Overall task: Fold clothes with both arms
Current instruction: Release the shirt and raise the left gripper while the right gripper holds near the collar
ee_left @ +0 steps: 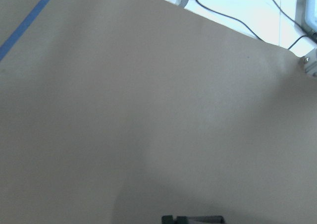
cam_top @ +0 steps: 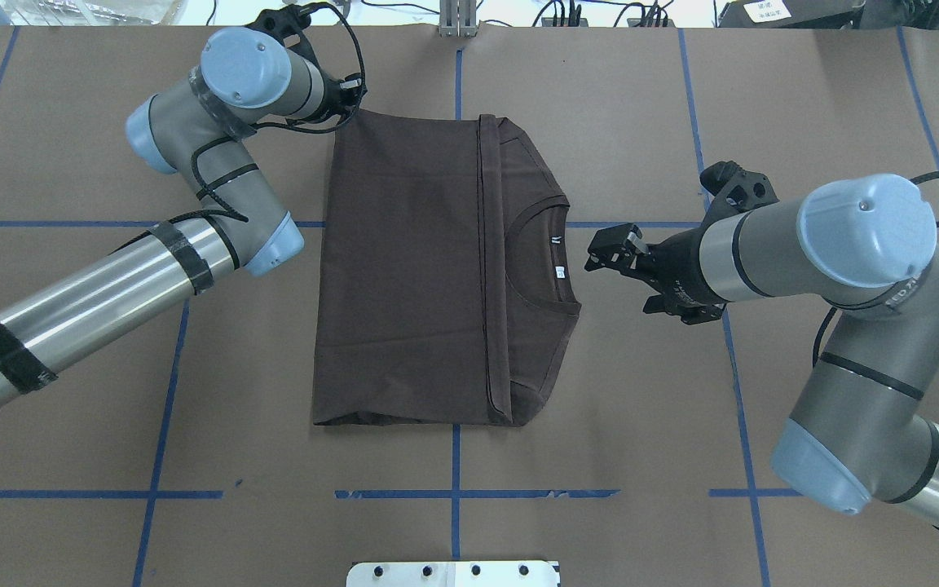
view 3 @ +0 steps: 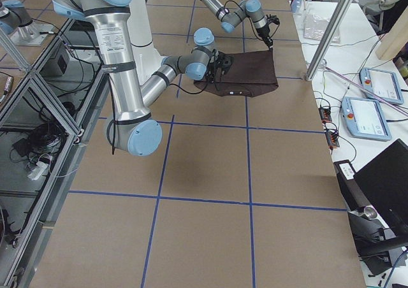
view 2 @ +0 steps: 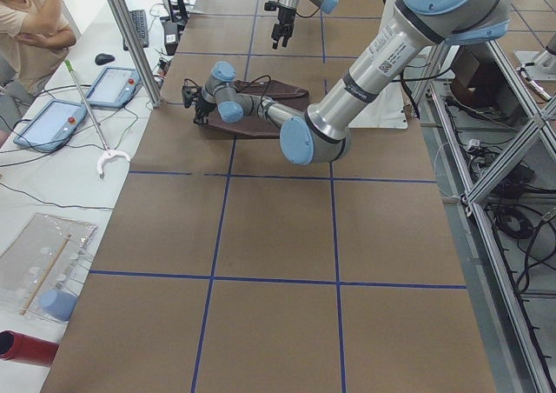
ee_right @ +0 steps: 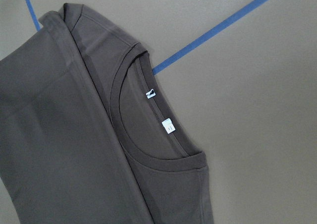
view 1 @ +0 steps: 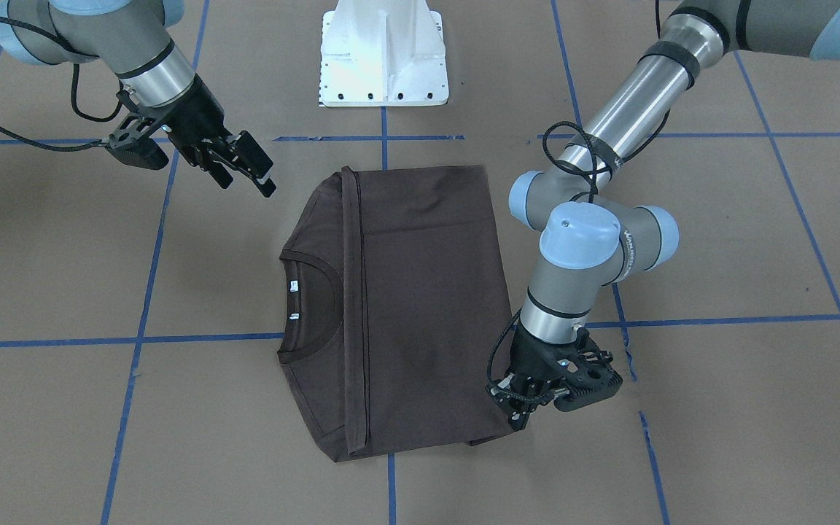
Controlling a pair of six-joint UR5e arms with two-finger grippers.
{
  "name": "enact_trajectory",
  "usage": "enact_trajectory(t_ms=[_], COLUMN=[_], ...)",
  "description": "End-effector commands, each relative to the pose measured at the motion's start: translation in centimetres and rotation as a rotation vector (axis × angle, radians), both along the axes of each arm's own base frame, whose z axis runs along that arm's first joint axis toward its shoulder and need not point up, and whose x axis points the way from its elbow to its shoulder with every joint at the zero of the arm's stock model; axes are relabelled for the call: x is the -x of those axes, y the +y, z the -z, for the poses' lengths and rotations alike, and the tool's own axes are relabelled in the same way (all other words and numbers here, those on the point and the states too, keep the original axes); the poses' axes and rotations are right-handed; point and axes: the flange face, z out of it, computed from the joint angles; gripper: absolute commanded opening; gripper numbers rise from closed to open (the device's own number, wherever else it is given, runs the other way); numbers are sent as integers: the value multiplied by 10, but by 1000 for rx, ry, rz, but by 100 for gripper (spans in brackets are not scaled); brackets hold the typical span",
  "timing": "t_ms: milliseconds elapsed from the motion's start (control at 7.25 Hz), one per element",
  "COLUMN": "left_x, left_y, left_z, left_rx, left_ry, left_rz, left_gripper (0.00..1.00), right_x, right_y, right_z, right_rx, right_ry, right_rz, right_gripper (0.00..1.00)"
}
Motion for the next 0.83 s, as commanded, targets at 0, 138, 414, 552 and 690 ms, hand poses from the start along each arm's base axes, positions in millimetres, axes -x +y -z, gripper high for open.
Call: enact_trajectory(t_ms=[0, 138, 414, 552, 690], left_x=[13, 34, 61, 63, 65], left_y=[-8, 17, 51, 56, 57], left_z=[-10, -11, -28, -44, -45], left_rx=[6, -17, -19, -8, -11], left_ry=[13, 57, 86, 84, 86], left_rz=[-1, -25, -58, -69, -68], left_gripper=[57, 59, 61, 61, 61], right_x=[52, 84, 163, 195, 210], right_y=[-23, -24, 18, 61, 78], right_z=[14, 23, 48, 42, 39], right_rx=[-2, -3, -79, -188, -267], right_ry=[9, 17, 41, 99, 197], right_rz=[10, 41, 98, 89, 153], right_gripper=[100, 100, 100, 100, 100])
